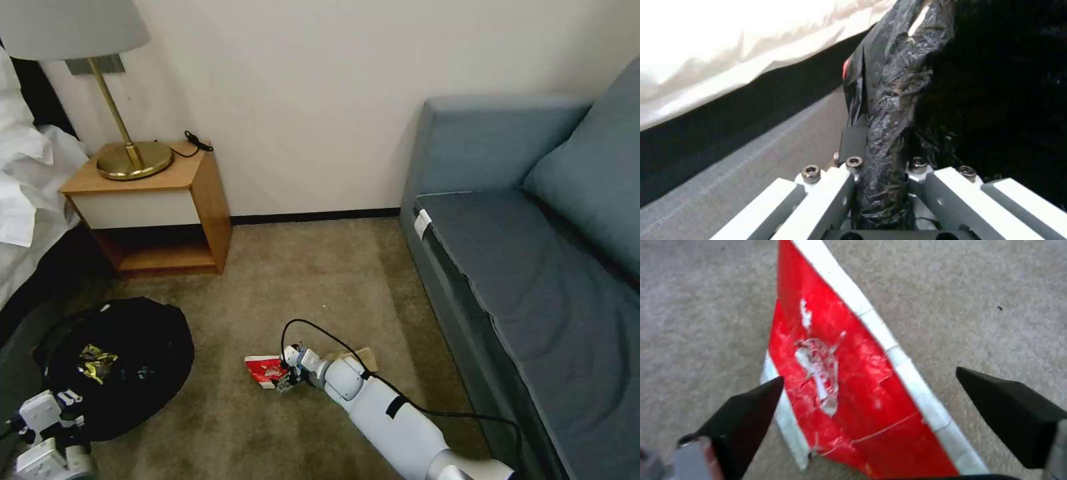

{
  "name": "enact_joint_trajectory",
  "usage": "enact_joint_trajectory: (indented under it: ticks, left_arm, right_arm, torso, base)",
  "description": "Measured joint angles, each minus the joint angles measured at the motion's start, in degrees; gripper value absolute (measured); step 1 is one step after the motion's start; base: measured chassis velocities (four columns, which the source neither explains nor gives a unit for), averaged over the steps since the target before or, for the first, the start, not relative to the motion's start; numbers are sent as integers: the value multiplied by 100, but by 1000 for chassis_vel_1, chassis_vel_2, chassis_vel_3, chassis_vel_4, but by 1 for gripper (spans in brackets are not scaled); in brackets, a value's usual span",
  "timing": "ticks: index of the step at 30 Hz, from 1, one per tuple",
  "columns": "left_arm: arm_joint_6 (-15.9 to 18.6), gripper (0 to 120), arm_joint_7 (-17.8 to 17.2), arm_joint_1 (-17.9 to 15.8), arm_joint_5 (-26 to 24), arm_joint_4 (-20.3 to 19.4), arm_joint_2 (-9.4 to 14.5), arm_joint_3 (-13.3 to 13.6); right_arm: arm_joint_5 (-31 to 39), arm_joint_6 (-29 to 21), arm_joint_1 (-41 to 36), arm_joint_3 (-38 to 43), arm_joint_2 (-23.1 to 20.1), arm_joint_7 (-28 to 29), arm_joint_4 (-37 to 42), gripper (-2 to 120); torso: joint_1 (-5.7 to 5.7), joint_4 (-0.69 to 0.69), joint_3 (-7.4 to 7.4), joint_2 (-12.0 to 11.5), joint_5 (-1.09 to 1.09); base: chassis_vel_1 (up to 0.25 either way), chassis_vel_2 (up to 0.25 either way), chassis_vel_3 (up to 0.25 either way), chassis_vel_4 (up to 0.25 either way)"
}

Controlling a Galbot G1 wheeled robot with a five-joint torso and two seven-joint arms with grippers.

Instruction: Pick up the trash bin, then pick up the garbage on the floor and place it into the trash bin.

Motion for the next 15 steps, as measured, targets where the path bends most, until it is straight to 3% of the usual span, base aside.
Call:
enact_joint_trajectory:
  ticks: [15]
  left_arm:
    - [1,3,7,-10,51,62,-3,-2]
  right_arm:
    - [25,386,21,178,-3,-51,-205,42]
  torso:
    - [0,0,0,0,0]
  base:
    - [0,0,0,0]
